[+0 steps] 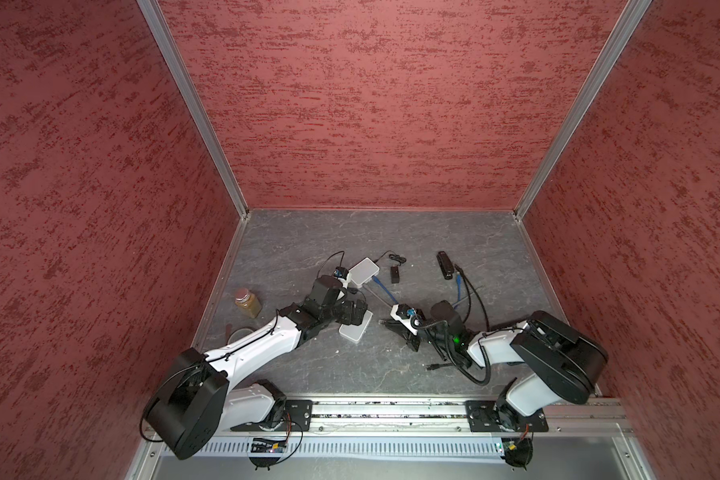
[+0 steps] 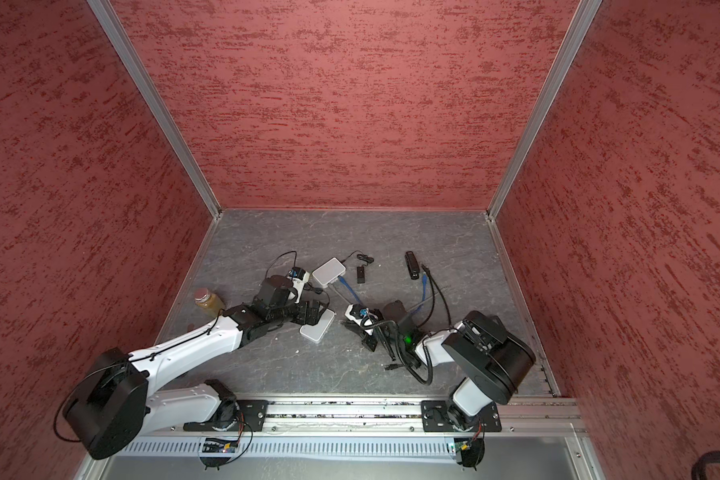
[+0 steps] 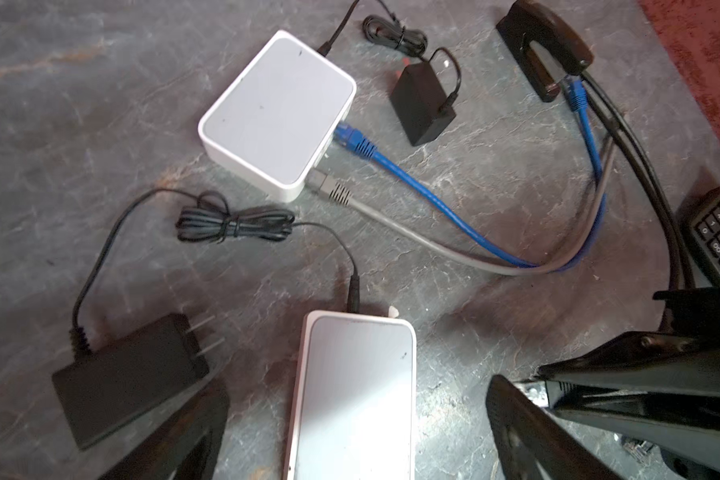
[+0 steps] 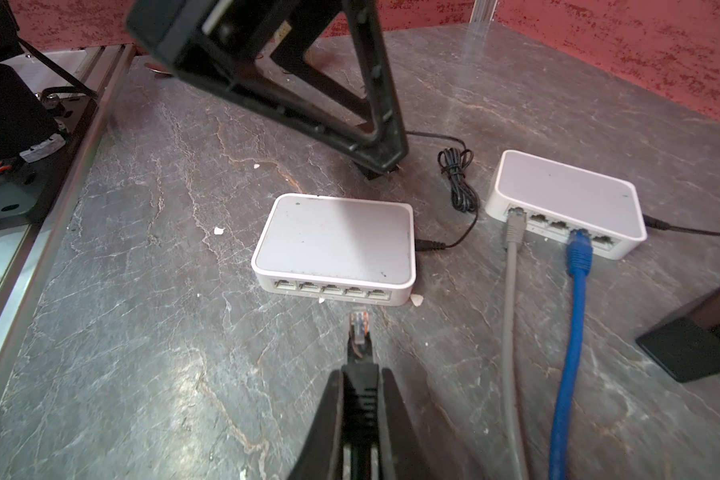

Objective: Insert the plug into the switch port

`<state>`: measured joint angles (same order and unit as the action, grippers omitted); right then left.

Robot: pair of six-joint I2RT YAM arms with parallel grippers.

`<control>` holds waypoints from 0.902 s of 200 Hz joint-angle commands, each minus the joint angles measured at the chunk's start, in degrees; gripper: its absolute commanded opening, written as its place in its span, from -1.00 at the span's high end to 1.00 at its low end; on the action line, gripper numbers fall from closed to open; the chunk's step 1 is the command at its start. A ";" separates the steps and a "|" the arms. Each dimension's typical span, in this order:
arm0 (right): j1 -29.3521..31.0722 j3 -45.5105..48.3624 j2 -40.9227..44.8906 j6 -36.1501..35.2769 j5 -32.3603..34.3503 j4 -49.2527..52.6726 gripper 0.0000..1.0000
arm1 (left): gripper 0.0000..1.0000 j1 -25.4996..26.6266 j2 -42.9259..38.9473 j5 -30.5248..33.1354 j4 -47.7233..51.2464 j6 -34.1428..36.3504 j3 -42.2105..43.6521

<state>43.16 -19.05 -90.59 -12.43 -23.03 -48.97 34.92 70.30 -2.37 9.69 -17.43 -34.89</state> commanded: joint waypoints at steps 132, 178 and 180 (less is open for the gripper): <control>4.57 -1.73 -9.83 7.05 6.85 -8.43 1.00 | -0.81 2.26 12.14 1.67 -7.62 -8.37 1.45; 4.70 -4.00 -11.87 6.68 6.42 -6.24 1.00 | -0.74 2.19 14.11 0.97 -9.37 -8.46 2.05; 4.67 -4.16 -11.93 6.57 6.42 -6.05 1.00 | -0.73 2.22 14.13 0.97 -9.57 -8.47 2.14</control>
<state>47.22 -21.45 -101.38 -6.63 -16.78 -56.88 37.26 83.59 -1.15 1.93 -26.09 -33.54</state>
